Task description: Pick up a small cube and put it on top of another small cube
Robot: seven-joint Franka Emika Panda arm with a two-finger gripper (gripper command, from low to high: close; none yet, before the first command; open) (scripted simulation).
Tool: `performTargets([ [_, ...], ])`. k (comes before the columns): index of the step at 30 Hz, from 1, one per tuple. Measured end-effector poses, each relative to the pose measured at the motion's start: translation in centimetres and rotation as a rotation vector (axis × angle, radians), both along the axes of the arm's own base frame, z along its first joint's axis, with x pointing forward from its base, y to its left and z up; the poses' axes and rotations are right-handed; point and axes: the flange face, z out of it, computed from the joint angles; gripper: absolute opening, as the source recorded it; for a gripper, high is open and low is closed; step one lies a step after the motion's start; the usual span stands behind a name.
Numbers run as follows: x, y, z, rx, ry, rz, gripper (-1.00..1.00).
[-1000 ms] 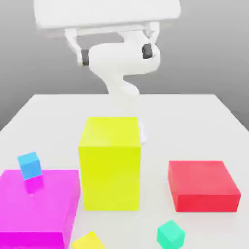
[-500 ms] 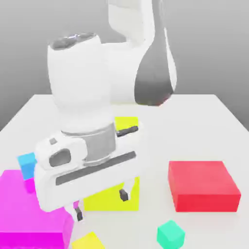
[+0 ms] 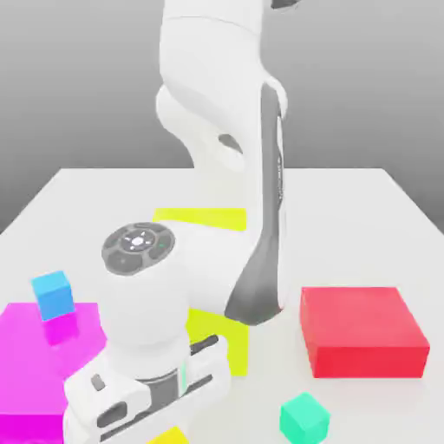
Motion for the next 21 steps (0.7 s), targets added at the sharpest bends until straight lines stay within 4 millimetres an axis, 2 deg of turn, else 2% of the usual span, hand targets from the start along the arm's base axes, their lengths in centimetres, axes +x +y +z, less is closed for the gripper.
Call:
performTargets([
  [4, 0.2, -0.2, 5.1, -0.001, -0.005, -0.001, -1.00],
  [5, 1.0, -1.3, 6.9, -0.010, -0.032, -0.008, -1.00],
  [7, 1.9, -5.6, 10.1, -0.018, -0.053, -0.020, -1.00],
  [9, 1.8, -10.6, 12.8, -0.021, -0.052, -0.031, -1.00],
  [12, 0.2, -18.1, 16.8, -0.025, -0.042, -0.049, -1.00],
  [14, -1.9, -23.1, 19.3, -0.021, -0.025, -0.060, -1.00],
  [15, -2.6, -24.2, 18.9, -0.009, -0.012, -0.058, -1.00],
  [17, -3.1, -25.1, 16.1, 0.000, -0.004, -0.057, -1.00],
  [18, -3.3, -25.2, 14.5, 0.001, -0.001, -0.057, 1.00],
  [21, -3.3, -25.2, 14.5, 0.001, -0.001, -0.057, 1.00],
])
